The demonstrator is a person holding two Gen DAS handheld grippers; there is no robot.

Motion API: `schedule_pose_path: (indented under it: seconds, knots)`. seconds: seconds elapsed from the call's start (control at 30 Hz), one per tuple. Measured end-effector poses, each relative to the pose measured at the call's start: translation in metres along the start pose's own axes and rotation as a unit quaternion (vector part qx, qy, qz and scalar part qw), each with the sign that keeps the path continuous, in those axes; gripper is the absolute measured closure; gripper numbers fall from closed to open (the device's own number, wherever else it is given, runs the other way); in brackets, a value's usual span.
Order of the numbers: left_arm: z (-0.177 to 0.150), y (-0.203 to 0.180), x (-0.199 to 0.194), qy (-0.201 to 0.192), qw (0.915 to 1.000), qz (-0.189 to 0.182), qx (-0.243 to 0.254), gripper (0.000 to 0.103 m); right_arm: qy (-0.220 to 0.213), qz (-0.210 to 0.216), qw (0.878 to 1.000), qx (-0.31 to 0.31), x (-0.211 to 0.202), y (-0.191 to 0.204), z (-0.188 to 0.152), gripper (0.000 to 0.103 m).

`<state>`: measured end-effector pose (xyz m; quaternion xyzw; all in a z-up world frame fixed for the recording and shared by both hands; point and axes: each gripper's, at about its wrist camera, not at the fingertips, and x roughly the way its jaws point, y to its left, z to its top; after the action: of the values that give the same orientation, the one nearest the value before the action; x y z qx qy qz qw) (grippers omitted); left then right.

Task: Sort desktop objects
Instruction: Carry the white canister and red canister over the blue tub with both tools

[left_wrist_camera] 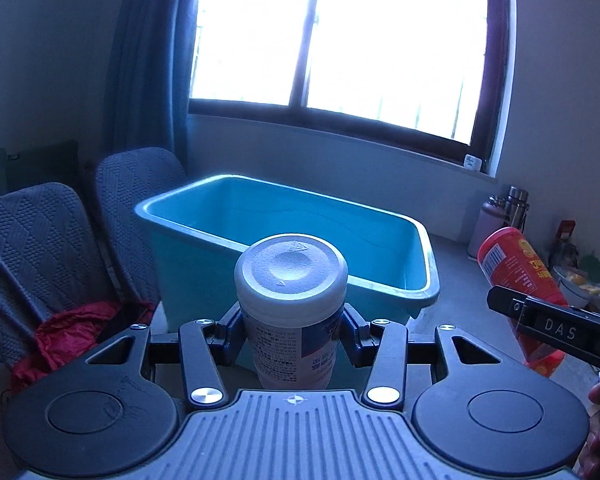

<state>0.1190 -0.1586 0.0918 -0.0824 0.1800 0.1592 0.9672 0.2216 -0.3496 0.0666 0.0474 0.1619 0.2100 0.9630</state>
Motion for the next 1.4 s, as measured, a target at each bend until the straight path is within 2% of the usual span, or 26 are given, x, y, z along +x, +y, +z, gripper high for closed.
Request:
schedule_pose_path:
  seconds: [0.2, 0.4, 0.67, 0.97, 1.4]
  knots:
    - [0.018, 0.016, -0.012, -0.01, 0.9999, 0.009, -0.005, 0.054, -0.017, 0.022, 1.0, -0.012, -0.007, 0.026, 0.015, 0.054]
    - [0.043, 0.043, -0.006, -0.015, 0.9995, 0.022, -0.015, 0.054, -0.031, 0.037, 0.999, -0.018, 0.004, 0.056, 0.032, 0.054]
    - [0.085, 0.073, 0.012, -0.024, 0.9995, 0.022, 0.003, 0.054, -0.04, 0.041, 0.998, -0.017, 0.031, 0.088, 0.053, 0.054]
    - [0.121, 0.087, 0.044, -0.008, 0.9998, 0.004, 0.017, 0.054, -0.023, 0.031, 0.999, -0.021, 0.054, 0.102, 0.064, 0.054]
    - [0.16, 0.096, 0.128, 0.018, 0.9983, -0.041, 0.037, 0.054, -0.013, -0.003, 1.0, -0.014, 0.099, 0.12, 0.074, 0.054]
